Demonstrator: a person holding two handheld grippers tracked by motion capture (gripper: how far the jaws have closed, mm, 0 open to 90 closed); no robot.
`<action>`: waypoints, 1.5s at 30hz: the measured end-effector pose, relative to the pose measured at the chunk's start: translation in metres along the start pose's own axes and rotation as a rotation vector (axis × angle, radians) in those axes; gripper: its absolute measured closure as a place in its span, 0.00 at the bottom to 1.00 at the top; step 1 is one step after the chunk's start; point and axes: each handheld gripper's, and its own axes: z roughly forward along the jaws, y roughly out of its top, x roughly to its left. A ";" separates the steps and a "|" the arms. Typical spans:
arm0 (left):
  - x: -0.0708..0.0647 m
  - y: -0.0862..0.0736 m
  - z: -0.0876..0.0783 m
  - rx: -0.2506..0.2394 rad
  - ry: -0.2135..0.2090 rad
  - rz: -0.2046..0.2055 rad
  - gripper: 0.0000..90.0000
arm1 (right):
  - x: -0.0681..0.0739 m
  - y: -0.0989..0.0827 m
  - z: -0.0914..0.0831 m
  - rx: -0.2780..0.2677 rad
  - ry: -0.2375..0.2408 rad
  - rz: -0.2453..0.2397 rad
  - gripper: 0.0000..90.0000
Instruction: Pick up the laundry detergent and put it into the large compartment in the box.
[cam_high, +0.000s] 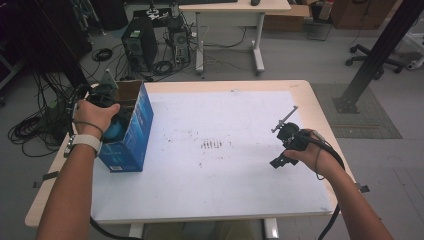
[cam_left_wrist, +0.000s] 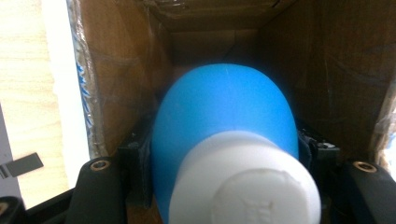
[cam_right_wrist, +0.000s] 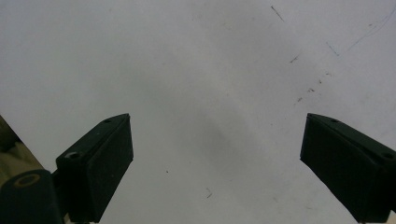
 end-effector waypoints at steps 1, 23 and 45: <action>0.000 0.000 0.000 0.003 0.000 0.003 0.40 | 0.000 0.000 0.000 0.000 0.001 -0.001 0.11; -0.001 0.001 0.002 0.009 -0.026 -0.009 0.27 | -0.001 -0.004 -0.001 -0.001 0.000 0.005 0.11; 0.003 -0.002 -0.009 -0.012 -0.060 -0.014 0.26 | 0.002 -0.003 -0.002 -0.006 0.001 -0.002 0.11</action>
